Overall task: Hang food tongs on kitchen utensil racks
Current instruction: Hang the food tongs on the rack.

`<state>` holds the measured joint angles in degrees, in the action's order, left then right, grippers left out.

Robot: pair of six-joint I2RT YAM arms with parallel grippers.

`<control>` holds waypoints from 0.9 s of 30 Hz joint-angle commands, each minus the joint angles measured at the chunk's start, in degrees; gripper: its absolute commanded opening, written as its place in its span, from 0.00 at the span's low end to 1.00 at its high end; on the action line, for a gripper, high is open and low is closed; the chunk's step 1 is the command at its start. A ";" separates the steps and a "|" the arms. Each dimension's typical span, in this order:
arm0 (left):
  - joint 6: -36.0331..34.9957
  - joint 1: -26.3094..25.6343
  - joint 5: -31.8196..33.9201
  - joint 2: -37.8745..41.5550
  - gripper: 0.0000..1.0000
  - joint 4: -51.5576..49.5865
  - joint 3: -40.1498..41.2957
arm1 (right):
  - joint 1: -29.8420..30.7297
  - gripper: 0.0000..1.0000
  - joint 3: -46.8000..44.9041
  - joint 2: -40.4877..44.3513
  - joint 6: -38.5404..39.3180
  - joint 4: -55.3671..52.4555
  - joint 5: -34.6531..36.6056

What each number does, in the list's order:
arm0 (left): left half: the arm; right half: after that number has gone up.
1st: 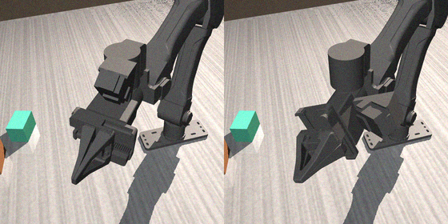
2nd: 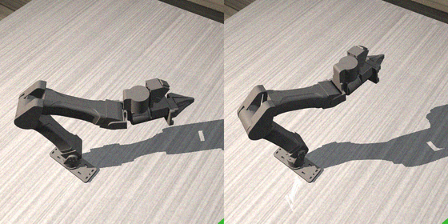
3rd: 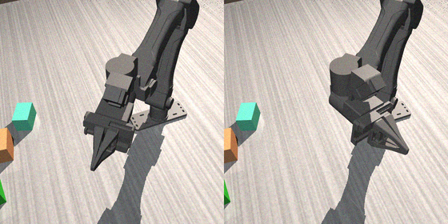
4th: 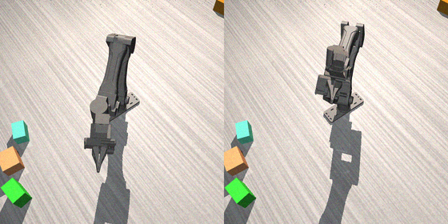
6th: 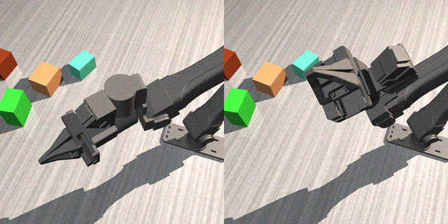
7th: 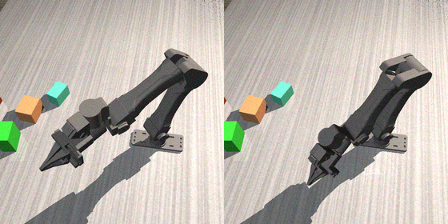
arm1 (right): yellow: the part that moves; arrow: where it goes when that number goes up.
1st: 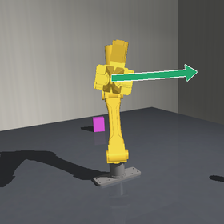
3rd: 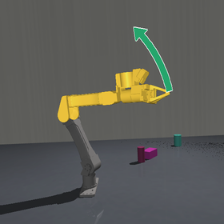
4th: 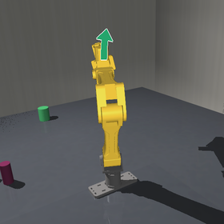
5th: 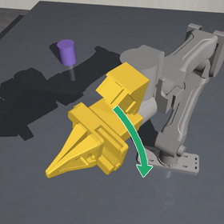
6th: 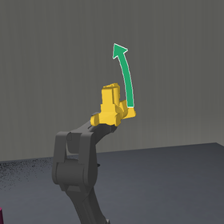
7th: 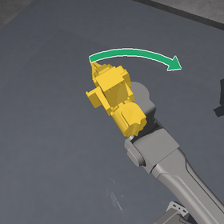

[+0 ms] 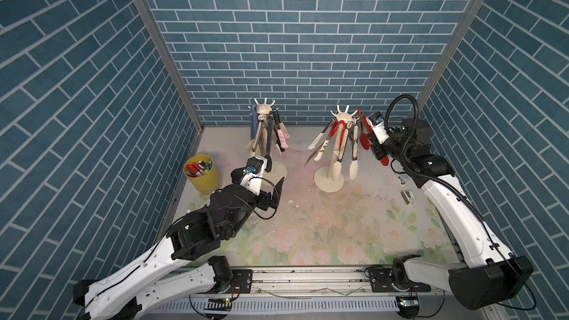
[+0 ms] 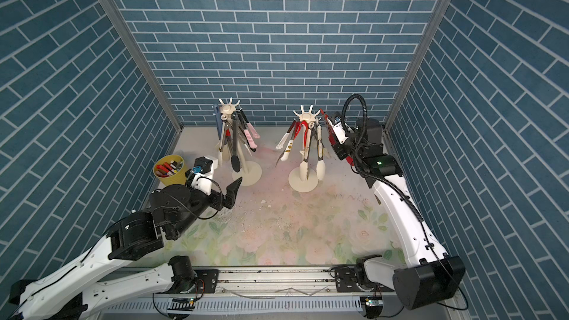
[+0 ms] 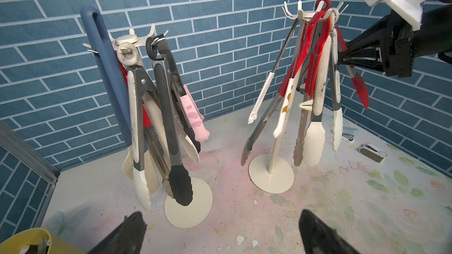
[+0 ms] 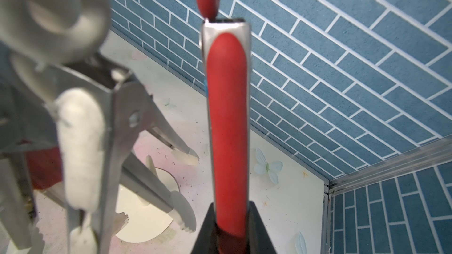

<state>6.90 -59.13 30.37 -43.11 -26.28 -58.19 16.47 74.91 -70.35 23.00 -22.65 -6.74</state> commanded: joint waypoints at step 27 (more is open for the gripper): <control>0.49 -0.06 0.45 0.24 0.99 0.18 1.24 | 1.37 0.00 -1.97 2.58 3.97 3.14 0.85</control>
<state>6.94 -59.13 30.44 -43.11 -26.28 -57.47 17.58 73.19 -69.71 24.38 -21.78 -6.46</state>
